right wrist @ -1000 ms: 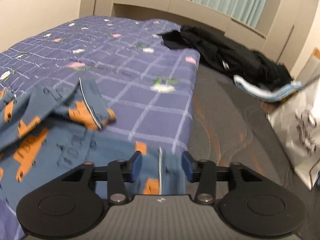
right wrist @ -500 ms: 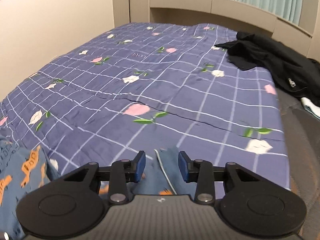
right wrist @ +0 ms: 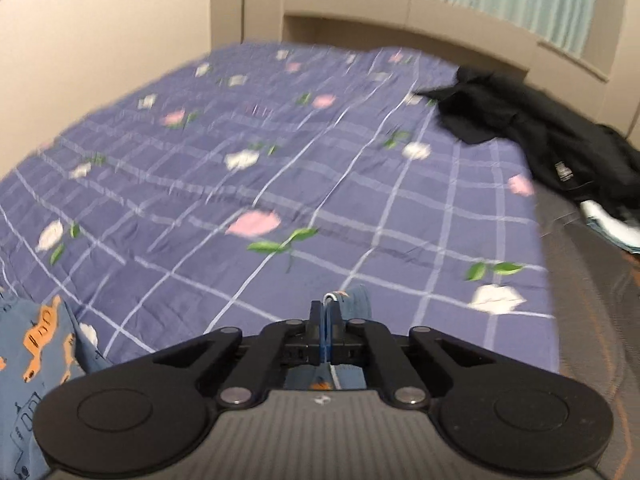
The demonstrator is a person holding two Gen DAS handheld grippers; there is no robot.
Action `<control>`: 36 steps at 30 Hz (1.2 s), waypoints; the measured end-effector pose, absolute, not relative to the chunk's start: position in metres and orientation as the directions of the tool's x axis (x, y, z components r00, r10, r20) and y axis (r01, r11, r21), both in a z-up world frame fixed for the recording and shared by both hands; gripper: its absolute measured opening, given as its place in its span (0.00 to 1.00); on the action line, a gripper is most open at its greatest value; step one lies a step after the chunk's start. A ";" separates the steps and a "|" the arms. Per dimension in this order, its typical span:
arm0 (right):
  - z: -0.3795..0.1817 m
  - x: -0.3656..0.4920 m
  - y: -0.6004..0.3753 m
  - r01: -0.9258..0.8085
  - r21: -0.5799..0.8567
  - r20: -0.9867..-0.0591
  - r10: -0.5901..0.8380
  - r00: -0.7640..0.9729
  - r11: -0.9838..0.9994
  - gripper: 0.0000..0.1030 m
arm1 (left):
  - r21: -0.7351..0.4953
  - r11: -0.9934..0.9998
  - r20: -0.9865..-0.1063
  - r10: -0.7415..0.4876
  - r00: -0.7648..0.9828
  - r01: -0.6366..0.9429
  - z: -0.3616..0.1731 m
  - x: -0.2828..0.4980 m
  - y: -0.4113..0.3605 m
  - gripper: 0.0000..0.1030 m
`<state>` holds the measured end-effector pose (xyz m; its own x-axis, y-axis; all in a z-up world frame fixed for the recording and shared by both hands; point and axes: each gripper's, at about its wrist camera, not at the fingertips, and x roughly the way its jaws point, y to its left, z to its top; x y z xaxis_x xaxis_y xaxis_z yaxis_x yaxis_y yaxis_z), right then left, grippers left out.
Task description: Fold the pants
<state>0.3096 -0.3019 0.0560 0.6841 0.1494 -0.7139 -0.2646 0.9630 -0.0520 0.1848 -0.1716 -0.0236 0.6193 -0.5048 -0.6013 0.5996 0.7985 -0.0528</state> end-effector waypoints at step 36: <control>0.008 0.108 -0.455 0.157 0.269 -0.624 0.048 0.780 0.950 0.31 | 0.058 0.710 -0.661 -0.499 0.560 0.701 -0.038 0.155 -0.195 0.00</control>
